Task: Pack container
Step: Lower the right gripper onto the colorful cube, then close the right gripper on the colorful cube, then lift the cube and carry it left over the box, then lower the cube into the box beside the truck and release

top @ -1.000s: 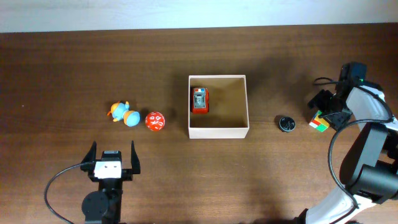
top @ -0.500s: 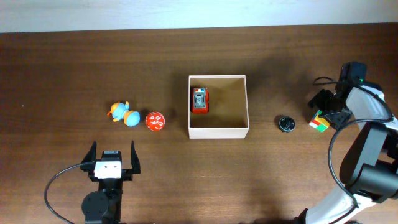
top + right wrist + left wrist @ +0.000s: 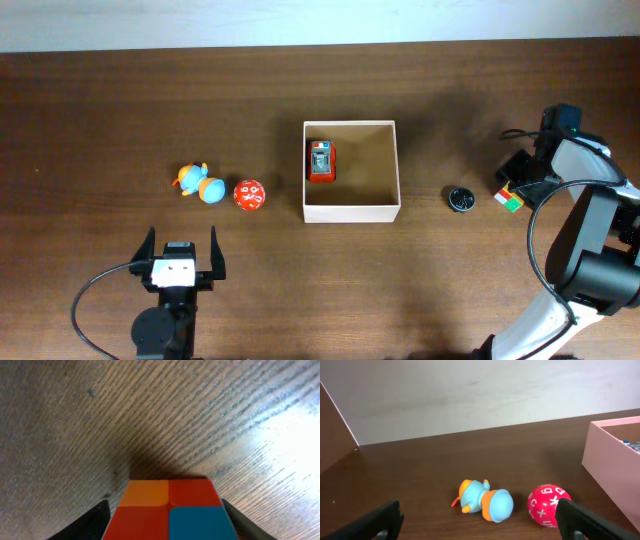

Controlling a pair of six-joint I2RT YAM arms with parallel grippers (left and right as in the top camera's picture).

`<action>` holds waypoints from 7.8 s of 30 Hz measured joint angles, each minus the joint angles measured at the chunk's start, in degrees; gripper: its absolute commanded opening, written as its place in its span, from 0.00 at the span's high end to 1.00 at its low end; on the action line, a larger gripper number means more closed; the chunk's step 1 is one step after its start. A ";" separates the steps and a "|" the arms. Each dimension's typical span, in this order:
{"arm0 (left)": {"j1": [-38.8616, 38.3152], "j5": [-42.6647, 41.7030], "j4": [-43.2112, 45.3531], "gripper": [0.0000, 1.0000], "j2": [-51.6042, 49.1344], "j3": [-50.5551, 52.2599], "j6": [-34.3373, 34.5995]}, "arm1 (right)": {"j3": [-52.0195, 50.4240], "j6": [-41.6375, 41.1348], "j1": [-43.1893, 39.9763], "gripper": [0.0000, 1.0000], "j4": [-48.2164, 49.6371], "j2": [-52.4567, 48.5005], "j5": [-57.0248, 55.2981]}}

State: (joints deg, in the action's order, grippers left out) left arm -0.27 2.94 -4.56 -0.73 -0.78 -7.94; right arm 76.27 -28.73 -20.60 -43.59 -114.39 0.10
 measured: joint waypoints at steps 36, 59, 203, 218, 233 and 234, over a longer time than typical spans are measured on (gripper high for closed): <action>0.00 0.00 0.00 0.01 0.00 0.00 0.00 | 6.73 10.12 -0.04 0.41 -0.76 0.00 25.66; 0.00 0.00 0.00 0.01 0.00 0.00 0.00 | 7.10 28.68 4.17 0.41 -5.27 0.00 18.38; 0.00 0.00 0.00 0.01 0.00 0.00 0.00 | 23.85 5.84 45.42 0.59 -12.44 -1.36 -5.99; 0.00 0.00 0.00 0.01 0.00 0.00 0.00 | 21.94 -0.02 45.40 0.58 -10.01 -1.70 -10.86; 0.00 0.00 0.00 0.01 0.00 0.00 0.00 | 21.94 -0.50 44.52 0.37 -9.79 -1.70 -11.89; 0.00 0.00 0.00 0.01 0.00 0.00 0.00 | 21.94 -0.59 44.52 0.37 -9.75 -1.70 -11.87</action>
State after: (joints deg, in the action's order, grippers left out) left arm -0.27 2.94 -4.56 -0.73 -0.78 -7.94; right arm 98.21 -29.32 23.92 -53.34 -116.09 -11.77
